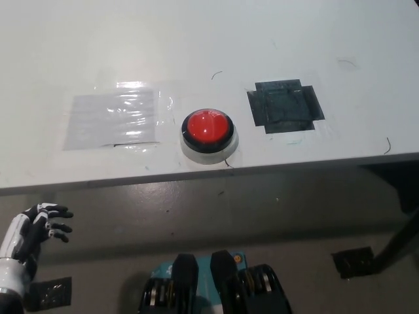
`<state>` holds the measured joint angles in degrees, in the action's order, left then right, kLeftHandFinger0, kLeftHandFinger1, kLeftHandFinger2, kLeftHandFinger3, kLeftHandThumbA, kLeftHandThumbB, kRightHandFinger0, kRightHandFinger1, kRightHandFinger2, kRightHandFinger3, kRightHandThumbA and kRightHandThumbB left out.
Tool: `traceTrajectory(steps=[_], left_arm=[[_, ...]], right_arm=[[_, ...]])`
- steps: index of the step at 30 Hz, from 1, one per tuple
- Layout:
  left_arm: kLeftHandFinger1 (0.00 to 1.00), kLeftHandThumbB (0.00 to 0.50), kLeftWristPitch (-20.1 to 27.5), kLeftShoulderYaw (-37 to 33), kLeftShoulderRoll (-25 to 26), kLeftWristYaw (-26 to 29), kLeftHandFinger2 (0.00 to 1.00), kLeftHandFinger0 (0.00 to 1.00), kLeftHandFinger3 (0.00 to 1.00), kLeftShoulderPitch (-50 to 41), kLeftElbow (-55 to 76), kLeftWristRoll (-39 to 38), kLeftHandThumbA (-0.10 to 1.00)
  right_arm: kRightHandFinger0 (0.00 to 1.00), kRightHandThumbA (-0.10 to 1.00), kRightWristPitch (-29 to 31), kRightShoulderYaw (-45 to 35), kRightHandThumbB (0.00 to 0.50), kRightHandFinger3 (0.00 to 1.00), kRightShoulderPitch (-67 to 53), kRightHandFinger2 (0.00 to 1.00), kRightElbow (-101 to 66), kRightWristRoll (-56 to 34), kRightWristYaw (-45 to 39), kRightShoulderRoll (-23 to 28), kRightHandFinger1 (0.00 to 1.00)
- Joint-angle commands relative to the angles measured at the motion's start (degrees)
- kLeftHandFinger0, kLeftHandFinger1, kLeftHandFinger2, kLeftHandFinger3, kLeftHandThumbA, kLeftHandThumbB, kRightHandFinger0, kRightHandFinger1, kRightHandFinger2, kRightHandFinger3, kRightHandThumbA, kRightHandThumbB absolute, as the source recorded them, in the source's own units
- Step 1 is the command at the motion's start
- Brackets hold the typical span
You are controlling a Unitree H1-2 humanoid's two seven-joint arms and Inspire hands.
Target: The robot uses its right hand to make a fist and press the red button kept in the middle of the desk
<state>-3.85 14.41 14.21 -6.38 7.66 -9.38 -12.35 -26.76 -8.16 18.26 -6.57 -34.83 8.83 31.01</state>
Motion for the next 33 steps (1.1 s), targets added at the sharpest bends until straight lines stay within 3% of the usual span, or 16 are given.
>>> traceTrajectory(steps=[1, 4, 7, 11, 14, 17, 18, 19, 20, 21, 23, 24, 25, 27, 31, 33], left_arm=[[0.30, 0.106, 0.1, 0.5, 1.5, -0.9, 0.39, 0.28, 0.53, 1.2, 1.3, -1.4, 0.66], [0.30, 0.112, -0.4, 0.3, 1.6, -0.7, 0.38, 0.27, 0.51, 1.1, 1.6, -1.1, 0.66], [0.31, 0.098, -0.7, 0.5, 1.6, -0.6, 0.39, 0.27, 0.53, 1.0, 1.9, -1.2, 0.64], [0.36, 0.094, -0.8, -0.1, 2.2, -0.7, 0.46, 0.34, 0.59, 1.1, 1.9, -0.2, 0.68], [0.35, 0.083, -0.1, 0.3, 2.2, -1.2, 0.44, 0.35, 0.57, 1.2, 1.5, -1.2, 0.65], [0.34, 0.077, -0.9, 0.0, 2.3, -0.9, 0.44, 0.33, 0.56, 1.4, 1.6, -0.8, 0.66], [0.35, 0.071, -0.7, -0.1, 2.4, -1.1, 0.44, 0.32, 0.57, 1.4, 1.6, -0.7, 0.66], [0.35, 0.071, -0.3, -0.3, 2.6, -1.4, 0.44, 0.32, 0.57, 1.4, 1.4, -0.5, 0.67], [0.35, 0.079, -0.6, -0.2, 2.5, -0.9, 0.44, 0.32, 0.56, 1.3, 1.7, -0.3, 0.67], [0.34, 0.095, -1.5, 0.1, 2.0, -0.9, 0.43, 0.31, 0.54, 1.2, 2.1, -1.3, 0.64], [0.30, 0.094, 0.1, -0.4, 2.5, -1.3, 0.40, 0.26, 0.53, 1.4, 1.1, -0.3, 0.66], [0.30, 0.094, 0.1, -0.5, 2.6, -1.2, 0.40, 0.26, 0.53, 1.4, 1.1, -0.3, 0.66], [0.32, 0.089, 0.7, -0.7, 2.7, -1.7, 0.41, 0.30, 0.51, 1.4, 0.7, -0.4, 0.66], [0.29, 0.101, -0.2, -0.2, 2.3, -1.9, 0.37, 0.26, 0.49, 1.4, 0.9, -1.8, 0.63], [0.32, 0.116, -0.9, -0.2, 1.9, -1.5, 0.41, 0.31, 0.52, 1.6, 1.0, -2.1, 0.62], [0.37, 0.116, -1.6, -0.5, 1.9, -1.3, 0.45, 0.37, 0.55, 1.7, 1.3, -1.9, 0.62]], right_arm=[[0.99, 0.52, -0.2, 2.5, 0.057, 1.00, 7.8, 1.00, -3.6, -4.5, 1.2, 3.9, 1.00], [0.95, 0.52, -0.2, 5.1, 0.062, 1.00, 12.9, 1.00, -2.9, -3.8, 1.6, 3.9, 1.00], [0.88, 0.54, -0.2, 9.1, 0.113, 1.00, 19.8, 1.00, -1.3, -3.3, 3.2, 3.3, 1.00], [0.80, 0.50, -0.2, 10.7, 0.116, 1.00, 25.7, 1.00, 1.6, -3.3, 2.6, 1.5, 1.00], [0.81, 0.43, -0.2, 10.7, 0.083, 1.00, 29.8, 1.00, 5.6, -1.0, -0.1, -1.0, 1.00], [0.69, 0.44, -0.2, 11.1, 0.087, 1.00, 32.7, 0.99, 6.6, -0.9, 0.6, -3.6, 0.89], [0.57, 0.49, -0.2, 11.2, 0.120, 0.92, 33.8, 0.75, 6.9, -0.8, 0.7, -4.9, 0.71], [0.52, 0.53, -0.2, 11.5, 0.113, 0.86, 35.1, 0.69, 7.4, -0.7, 1.0, -6.2, 0.64], [0.40, 0.60, -0.2, 11.5, 0.122, 0.63, 36.3, 0.49, 8.6, -0.2, -0.2, -7.2, 0.46], [0.26, 0.62, -0.2, 11.4, 0.179, 0.46, 36.8, 0.32, 9.3, -0.6, 0.3, -8.3, 0.28], [0.03, 0.65, -0.2, 11.2, 0.198, 0.20, 38.8, 0.06, 10.0, -1.6, 0.2, -11.3, 0.02], [0.01, 0.64, -0.2, 11.1, 0.199, 0.18, 38.9, 0.04, 10.1, -1.7, 0.2, -11.5, 0.00], [0.00, 0.64, -0.2, 11.3, 0.213, 0.07, 39.3, 0.00, 10.4, -1.3, 0.8, -12.8, 0.00], [0.00, 0.80, -0.2, 14.6, 0.227, 0.00, 41.9, 0.02, 10.3, 1.9, 0.7, -15.8, 0.00], [0.00, 0.86, -0.2, 16.4, 0.252, 0.19, 44.2, 0.27, 11.9, 3.6, 0.7, -19.4, 0.07], [0.00, 0.89, -0.2, 16.4, 0.261, 0.28, 45.1, 0.29, 13.3, 4.8, -0.2, -21.4, 0.06]])
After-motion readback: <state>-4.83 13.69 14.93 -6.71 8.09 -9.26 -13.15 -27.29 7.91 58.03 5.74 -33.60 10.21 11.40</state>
